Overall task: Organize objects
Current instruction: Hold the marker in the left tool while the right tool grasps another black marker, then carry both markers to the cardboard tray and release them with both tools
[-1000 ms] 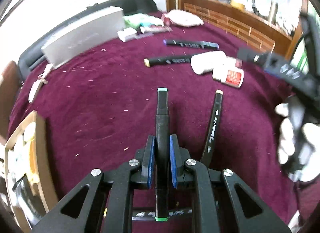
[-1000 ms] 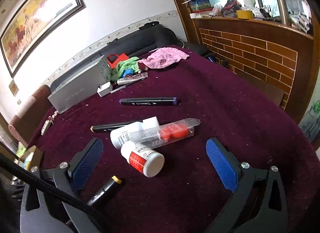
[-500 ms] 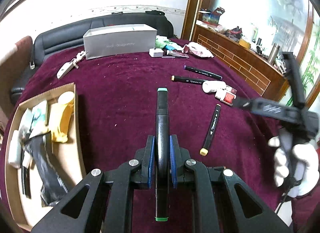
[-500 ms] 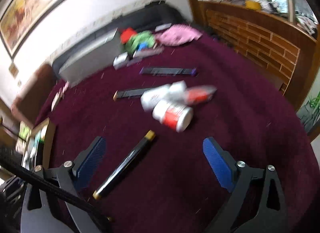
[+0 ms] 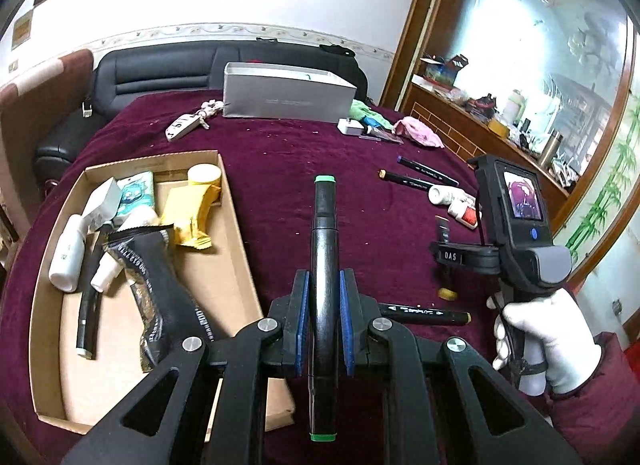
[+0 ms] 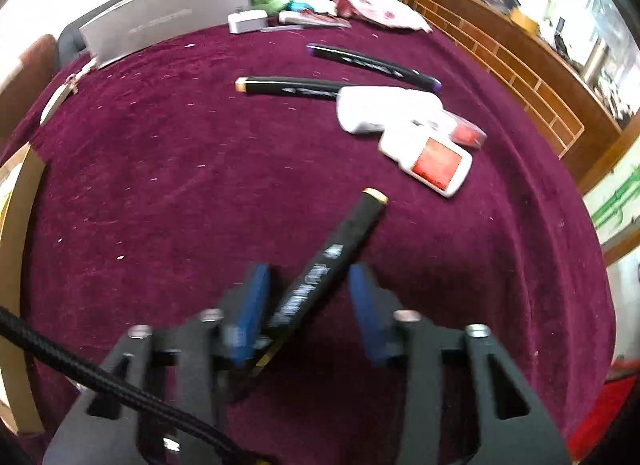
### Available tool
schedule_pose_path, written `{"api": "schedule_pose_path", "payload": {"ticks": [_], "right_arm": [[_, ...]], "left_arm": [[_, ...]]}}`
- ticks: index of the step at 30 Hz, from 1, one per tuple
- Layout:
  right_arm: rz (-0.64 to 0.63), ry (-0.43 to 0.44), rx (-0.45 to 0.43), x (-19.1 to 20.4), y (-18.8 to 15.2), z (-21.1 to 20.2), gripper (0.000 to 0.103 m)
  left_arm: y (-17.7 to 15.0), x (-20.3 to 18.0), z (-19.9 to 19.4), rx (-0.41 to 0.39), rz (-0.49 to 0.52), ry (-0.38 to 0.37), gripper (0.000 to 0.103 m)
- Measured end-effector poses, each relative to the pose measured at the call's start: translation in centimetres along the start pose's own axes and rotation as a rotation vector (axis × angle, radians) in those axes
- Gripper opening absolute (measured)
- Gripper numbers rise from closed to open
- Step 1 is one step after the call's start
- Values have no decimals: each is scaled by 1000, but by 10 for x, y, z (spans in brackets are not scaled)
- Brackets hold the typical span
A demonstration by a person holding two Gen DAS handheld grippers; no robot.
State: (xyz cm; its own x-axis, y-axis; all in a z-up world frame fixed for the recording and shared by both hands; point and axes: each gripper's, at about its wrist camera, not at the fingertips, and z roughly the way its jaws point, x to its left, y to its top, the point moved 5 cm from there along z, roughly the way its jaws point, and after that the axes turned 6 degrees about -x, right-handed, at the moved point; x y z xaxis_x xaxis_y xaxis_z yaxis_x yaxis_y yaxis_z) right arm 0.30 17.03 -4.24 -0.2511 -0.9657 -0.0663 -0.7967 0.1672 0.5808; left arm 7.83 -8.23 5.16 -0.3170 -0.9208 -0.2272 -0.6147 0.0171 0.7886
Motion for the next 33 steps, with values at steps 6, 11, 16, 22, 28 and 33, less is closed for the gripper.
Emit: {"api": "schedule_pose_path", "payload": {"ticks": [6,11,16,22,28,33], "right_arm": [[53,137,-3,2,-5,-9,12],[128,258,-45,-11,-10,-27,12],[154,390,-88,-5,-6,-54,12],[79,554,-90,52,7,-86,13],[-12,740,-20,133,0,-105,13],[-112,771,26,200,-11,-102,13]], "left_arm": [[-4,17,-6,-9,-30,6,12],[-7,27,-13,-23,-47,23,12],[-9,38,-25,-36,-56,55,12],[-9,86,-45,-47,-98,194,12],[-19,136,-52,-8,-148,315,12],[-30,158,-42,36,-169,341,12]]}}
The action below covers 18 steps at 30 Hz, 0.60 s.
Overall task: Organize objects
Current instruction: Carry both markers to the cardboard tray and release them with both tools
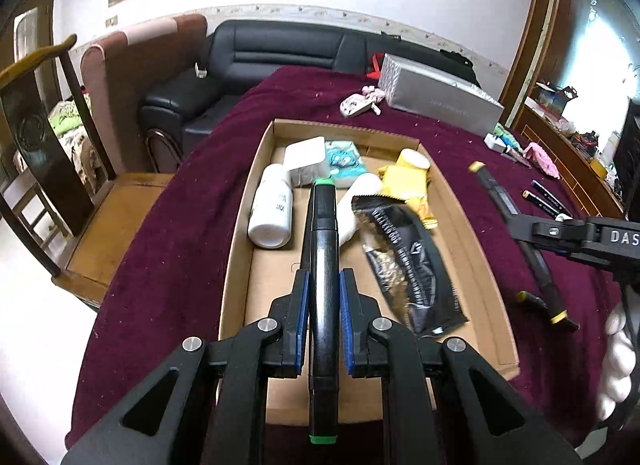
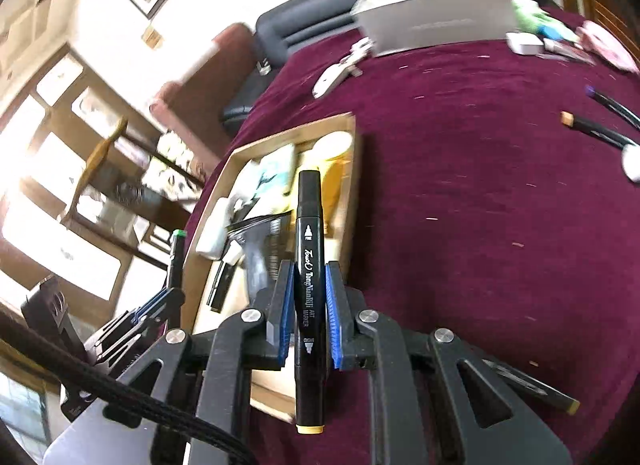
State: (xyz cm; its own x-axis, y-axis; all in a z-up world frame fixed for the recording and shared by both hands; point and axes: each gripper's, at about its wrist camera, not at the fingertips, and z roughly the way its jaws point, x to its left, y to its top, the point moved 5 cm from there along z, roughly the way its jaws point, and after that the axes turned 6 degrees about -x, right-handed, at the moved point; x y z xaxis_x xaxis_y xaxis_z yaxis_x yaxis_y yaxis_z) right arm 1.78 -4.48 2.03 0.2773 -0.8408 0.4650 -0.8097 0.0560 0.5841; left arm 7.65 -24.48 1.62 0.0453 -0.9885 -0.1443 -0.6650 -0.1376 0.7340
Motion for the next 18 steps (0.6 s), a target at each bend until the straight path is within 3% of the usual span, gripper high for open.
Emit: {"api": "schedule_pose_path", "payload": {"ticks": [5,10,18], "right_arm": [[-52,-60,63,19,-7,43,13],[-79,-142,106,14,-14,72,13],[-142,-205,128,14,-15,83,13]], "left_arm": [[-2,-4,15,32,8,-17,12],[-5,-10,28,63,19,-26,12],[-5,-7,32,78,-31,-82,12]]}}
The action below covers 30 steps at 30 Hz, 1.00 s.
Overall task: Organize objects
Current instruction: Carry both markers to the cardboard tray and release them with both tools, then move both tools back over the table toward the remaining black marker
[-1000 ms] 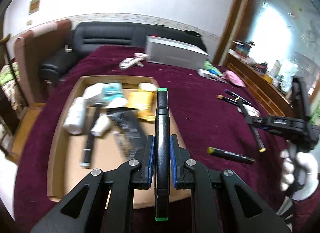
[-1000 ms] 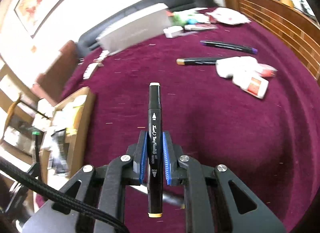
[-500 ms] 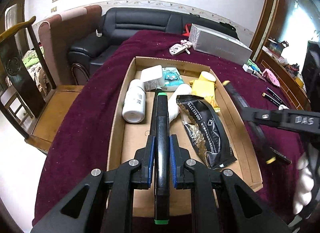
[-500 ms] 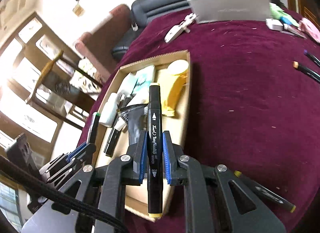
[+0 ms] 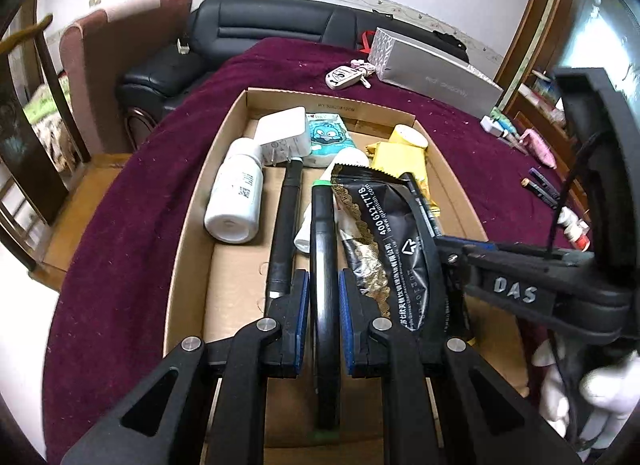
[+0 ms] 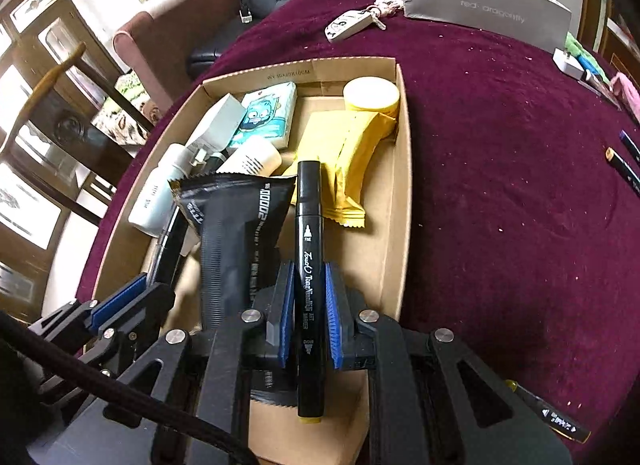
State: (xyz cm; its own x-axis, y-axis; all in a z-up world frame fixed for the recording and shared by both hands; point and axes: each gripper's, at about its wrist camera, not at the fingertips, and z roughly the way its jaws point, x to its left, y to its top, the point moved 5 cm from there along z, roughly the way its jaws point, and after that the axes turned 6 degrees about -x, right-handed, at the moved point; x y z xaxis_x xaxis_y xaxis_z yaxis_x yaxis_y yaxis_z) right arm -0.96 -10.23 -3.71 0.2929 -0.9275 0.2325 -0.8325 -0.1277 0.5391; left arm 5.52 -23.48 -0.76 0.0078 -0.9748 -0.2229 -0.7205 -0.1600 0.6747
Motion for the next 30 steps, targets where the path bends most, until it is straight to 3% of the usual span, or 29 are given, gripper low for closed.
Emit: {"api": "schedule_pose_path", "payload": {"ticks": [4,9,14,16,20,25,30], "right_arm": [[14,0,6,-2,-2,-2,17],[1,19,-57,0,3,-20,27],[24,66,-166,-6,5,-57,44],[40,81,-199,-12,4,-70,44],[86,85,-261,-32,-2,-96,49],[199,65,-301,-93,-24,-126,51],[329,-16,-332,-179,-57,-157,51]], "left_arm": [[2,6,-6,4,-44,-20,16],[8,12,-26,-40,-67,11,37],[22,4,-54,-115,-87,0,38],[28,-8,-66,-137,-93,-39,39],[30,-44,-73,-99,-110,-220,46],[19,-110,-74,-48,40,-322,46],[0,-186,-55,-25,338,-282,45]]}}
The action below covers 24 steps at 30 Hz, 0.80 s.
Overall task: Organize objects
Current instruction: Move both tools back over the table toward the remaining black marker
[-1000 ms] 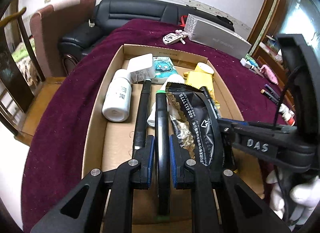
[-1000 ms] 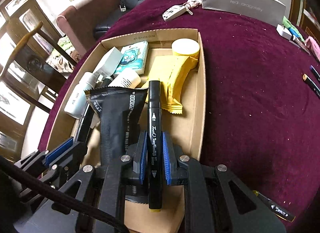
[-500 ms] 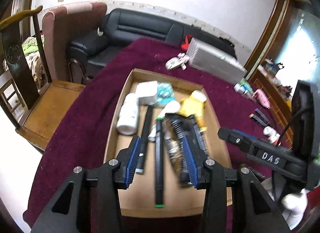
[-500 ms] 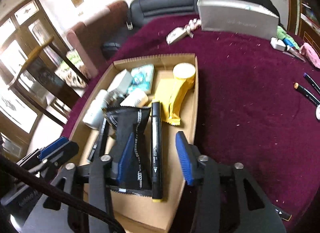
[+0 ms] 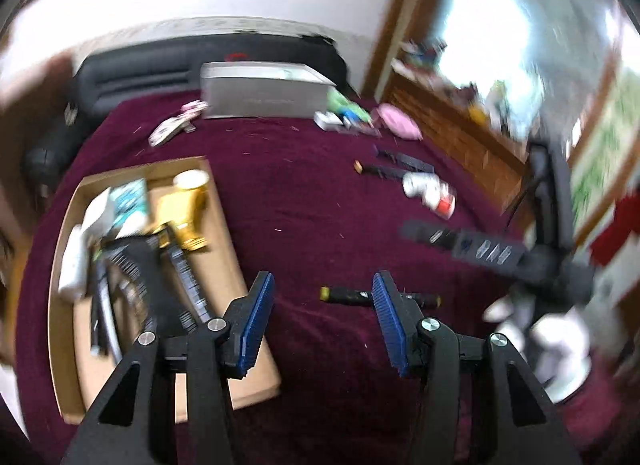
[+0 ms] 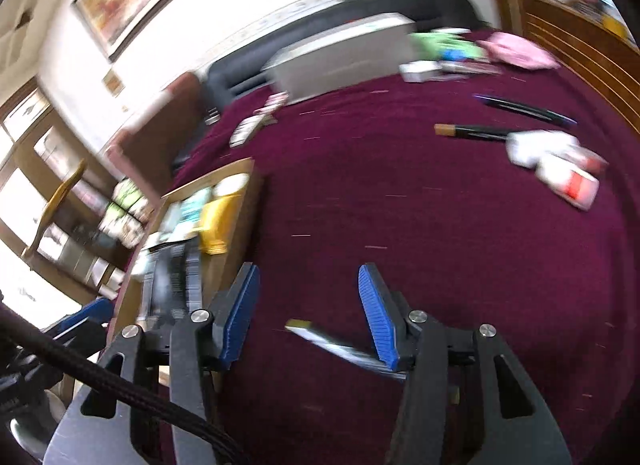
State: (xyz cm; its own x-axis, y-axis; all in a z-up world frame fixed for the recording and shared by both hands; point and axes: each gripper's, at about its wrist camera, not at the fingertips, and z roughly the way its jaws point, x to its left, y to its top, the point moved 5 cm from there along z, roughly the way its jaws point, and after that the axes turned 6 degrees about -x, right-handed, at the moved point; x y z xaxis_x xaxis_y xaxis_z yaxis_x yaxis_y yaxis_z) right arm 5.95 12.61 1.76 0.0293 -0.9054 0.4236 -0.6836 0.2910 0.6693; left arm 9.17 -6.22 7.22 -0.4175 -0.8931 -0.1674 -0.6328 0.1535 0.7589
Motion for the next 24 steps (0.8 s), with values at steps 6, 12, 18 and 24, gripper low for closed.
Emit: {"api": "schedule_pose_path", "payload": {"ticks": [6,12,18,24], "right_arm": [[159,-62,-53,-80,5,-31,51],[210,-56,-60,-108,5,-36,51],[225,-42,-47,-119,2,-34,51],[239,-51,-59,-124,1,-37,51]], "left_arm": [[-9,-42,58,128,97,83,45],[-10,-65,73,110,244,93,45],[-25,-89,87,167,555,21,45],[-44,-98,124,270,767,48,45]]}}
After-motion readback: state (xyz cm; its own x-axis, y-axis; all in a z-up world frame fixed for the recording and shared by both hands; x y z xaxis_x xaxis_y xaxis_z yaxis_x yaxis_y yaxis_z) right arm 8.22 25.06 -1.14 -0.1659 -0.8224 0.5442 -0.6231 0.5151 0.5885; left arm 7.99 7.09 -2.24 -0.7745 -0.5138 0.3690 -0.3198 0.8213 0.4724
